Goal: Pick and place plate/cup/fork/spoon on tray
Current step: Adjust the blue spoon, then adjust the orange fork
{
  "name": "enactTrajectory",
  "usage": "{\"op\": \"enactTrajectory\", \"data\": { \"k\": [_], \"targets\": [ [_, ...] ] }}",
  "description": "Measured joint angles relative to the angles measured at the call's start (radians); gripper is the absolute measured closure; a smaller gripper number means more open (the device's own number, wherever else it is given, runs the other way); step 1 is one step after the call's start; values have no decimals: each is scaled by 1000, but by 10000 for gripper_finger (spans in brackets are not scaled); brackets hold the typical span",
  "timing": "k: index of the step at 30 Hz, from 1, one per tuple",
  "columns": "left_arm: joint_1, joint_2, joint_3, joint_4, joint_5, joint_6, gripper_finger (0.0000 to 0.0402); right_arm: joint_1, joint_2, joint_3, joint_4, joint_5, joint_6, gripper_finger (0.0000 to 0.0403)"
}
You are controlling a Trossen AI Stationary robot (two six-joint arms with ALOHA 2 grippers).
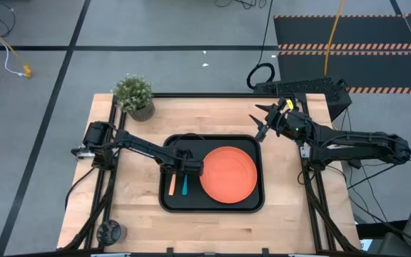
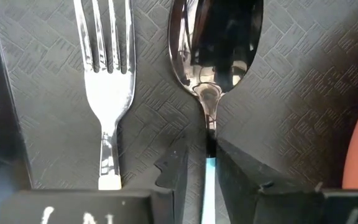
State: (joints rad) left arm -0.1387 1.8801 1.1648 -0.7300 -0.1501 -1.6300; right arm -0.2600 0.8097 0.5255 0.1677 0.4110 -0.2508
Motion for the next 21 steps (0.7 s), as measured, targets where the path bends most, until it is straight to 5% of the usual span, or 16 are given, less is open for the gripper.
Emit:
{"op": "enactTrajectory", "data": {
  "k": [21],
  "targets": [
    [0,-49,2,-24,-5,12,314,0,1,0,-1,-76,7,195]
  ]
}}
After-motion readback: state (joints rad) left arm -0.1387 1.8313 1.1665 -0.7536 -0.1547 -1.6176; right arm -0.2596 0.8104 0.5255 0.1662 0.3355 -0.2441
